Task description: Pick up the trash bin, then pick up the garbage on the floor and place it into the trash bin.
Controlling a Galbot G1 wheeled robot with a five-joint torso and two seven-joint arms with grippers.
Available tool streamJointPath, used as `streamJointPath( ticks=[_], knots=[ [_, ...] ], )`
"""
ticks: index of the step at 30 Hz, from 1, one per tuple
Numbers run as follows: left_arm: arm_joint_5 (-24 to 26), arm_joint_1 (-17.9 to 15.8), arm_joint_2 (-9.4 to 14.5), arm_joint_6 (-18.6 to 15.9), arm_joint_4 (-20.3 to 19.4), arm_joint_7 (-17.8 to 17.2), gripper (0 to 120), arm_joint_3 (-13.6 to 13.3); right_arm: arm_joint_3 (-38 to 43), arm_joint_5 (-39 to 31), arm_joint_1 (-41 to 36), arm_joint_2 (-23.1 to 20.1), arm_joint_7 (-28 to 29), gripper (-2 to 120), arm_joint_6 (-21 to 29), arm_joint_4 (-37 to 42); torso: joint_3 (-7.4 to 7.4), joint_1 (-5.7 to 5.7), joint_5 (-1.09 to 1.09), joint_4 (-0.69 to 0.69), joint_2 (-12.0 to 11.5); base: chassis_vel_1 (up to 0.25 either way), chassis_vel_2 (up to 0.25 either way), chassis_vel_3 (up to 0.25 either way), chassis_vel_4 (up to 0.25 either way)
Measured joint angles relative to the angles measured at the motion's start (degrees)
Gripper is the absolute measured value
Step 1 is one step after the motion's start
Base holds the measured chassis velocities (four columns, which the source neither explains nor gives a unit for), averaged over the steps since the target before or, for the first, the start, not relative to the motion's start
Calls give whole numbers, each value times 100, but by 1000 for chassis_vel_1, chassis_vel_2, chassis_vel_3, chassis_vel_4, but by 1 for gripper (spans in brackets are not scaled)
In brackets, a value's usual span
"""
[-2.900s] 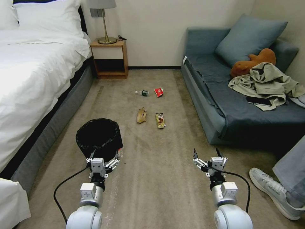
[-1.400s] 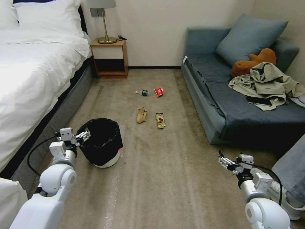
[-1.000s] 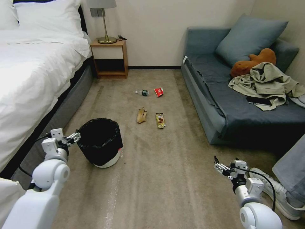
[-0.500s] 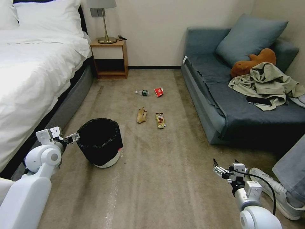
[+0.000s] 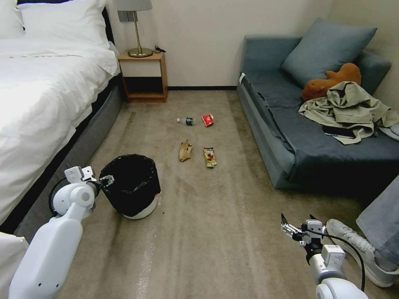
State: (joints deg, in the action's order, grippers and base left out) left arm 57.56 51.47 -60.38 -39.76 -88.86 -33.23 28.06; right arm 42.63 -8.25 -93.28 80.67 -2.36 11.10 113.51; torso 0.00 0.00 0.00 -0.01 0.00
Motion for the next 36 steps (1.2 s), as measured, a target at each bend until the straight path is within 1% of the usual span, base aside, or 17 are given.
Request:
streamJointPath(
  ticks=[9, 12, 13, 15, 16, 18, 20, 21, 23, 24, 27, 29, 30, 31, 32, 33, 36],
  knots=[
    [-120, -144, -59, 88, 388, 57, 74, -143, 26, 40, -60, 34, 5, 100, 1, 77, 0, 0, 0, 1, 0, 0, 0, 0, 0],
    [-112, -353, -91, 76, 567, 44, 74, -258, 5, 78, -27, 21, 20, 100, 58, 125, 0, 0, 0, 1, 0, 0, 0, 0, 0],
    [-112, -353, -91, 76, 567, 44, 74, -258, 5, 78, -27, 21, 20, 100, 58, 125, 0, 0, 0, 1, 0, 0, 0, 0, 0],
    [-58, -618, -140, 16, 795, -92, 74, -399, -34, 84, 11, 7, 33, 100, 153, 217, 0, 0, 0, 0, 0, 0, 0, 0, 0],
    [-58, -618, -140, 16, 795, -92, 74, -399, -34, 84, 11, 7, 33, 100, 153, 217, 0, 0, 0, 0, 0, 0, 0, 0, 0],
    [-5, -804, -154, -69, 969, -255, 79, -546, -63, 91, 2, 9, 40, 100, 188, 254, 0, 0, 0, 1, 0, 0, 0, 0, 0],
    [2, -835, -155, -87, 999, -277, 79, -570, -68, 94, -5, 10, 40, 100, 190, 256, 0, 0, 0, 0, 0, 0, 0, 0, 0],
    [23, -908, -158, -129, 1068, -326, 87, -624, -75, 101, -27, 12, 41, 100, 193, 268, 0, 0, 0, 0, 0, 0, 0, 0, 0],
    [24, -933, -160, -142, 1105, -341, 86, -647, -75, 102, -42, 15, 42, 100, 193, 280, 0, 0, 0, 0, 0, 0, 0, 0, 0],
    [22, -944, -166, -150, 1153, -348, 83, -666, -73, 102, -52, 15, 42, 100, 193, 286, 0, 0, 0, 0, 0, 0, 0, 0, 0],
    [10, -944, -175, -155, 1205, -349, 80, -676, -70, 102, -59, 15, 43, 100, 193, 290, 0, 0, 0, 0, 0, 0, 0, 0, 0],
    [-37, -936, -201, -157, 1297, -351, 71, -680, -63, 101, -75, 11, 45, 100, 193, 296, 0, 0, 0, 1, 0, 0, 0, 0, 0],
    [-37, -936, -201, -157, 1297, -351, 71, -680, -63, 101, -75, 11, 45, 100, 193, 296, 0, 0, 0, 1, 0, 0, 0, 0, 0],
    [-45, -889, -212, -150, 1306, -335, 62, -679, -60, 100, -92, 11, 46, 100, 193, 305, 0, 0, 0, 1, 0, 0, 0, 0, 0],
    [-52, -849, -212, -131, 1290, -314, 58, -666, -58, 99, -100, 10, 47, 100, 192, 306, 0, 0, 0, 1, 0, 0, 0, 0, 0],
    [-52, -849, -212, -131, 1290, -314, 58, -666, -58, 99, -100, 10, 47, 100, 192, 306, 0, 0, 0, 1, 0, 0, 0, 0, 0],
    [-73, -764, -204, -80, 1236, -266, 43, -623, -70, 100, -106, 19, 50, 100, 182, 296, 0, 0, 1, 1, 0, 0, 0, 0, 0]
  ],
)
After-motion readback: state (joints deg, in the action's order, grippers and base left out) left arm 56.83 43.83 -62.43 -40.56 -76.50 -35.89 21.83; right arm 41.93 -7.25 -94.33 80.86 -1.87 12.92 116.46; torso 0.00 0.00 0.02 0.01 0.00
